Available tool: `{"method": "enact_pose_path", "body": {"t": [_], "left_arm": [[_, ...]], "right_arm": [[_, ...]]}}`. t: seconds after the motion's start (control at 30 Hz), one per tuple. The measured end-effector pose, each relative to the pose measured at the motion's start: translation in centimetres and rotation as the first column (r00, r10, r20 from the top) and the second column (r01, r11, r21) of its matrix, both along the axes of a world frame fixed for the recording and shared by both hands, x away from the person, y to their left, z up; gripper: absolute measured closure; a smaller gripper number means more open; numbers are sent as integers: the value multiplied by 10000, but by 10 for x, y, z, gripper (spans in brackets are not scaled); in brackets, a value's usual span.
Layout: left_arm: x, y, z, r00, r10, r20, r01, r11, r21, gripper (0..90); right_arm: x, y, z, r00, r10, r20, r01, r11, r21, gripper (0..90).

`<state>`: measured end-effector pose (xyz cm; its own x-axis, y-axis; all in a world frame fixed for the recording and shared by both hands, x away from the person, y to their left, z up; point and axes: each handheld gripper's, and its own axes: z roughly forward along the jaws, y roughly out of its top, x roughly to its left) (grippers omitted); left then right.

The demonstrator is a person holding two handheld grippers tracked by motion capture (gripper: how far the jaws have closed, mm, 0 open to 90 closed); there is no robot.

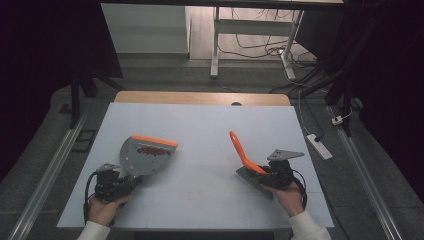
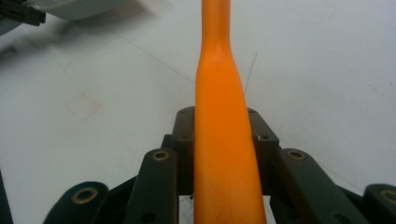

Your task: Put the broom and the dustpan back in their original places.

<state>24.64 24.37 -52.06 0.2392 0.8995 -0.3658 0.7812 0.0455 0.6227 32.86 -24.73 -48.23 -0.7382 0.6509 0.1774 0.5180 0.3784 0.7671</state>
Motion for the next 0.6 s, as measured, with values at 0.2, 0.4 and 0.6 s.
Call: {"method": "enact_pose_path", "body": {"t": [0.2,0.4,0.6], "left_arm": [[1,-1,-1,9996,268,-85,-267,9996,16,613],[2,-4,-4,9985,504,-212,-501,9987,126,612],[5,-3,-7,9966,725,-388,-719,9973,157,612]], "right_arm": [[1,-1,-1,9997,-62,-217,64,9999,103,699],[6,-2,-7,9985,-230,-493,225,9997,-102,699],[13,-9,-13,9948,-698,-743,692,9975,-117,698]]}}
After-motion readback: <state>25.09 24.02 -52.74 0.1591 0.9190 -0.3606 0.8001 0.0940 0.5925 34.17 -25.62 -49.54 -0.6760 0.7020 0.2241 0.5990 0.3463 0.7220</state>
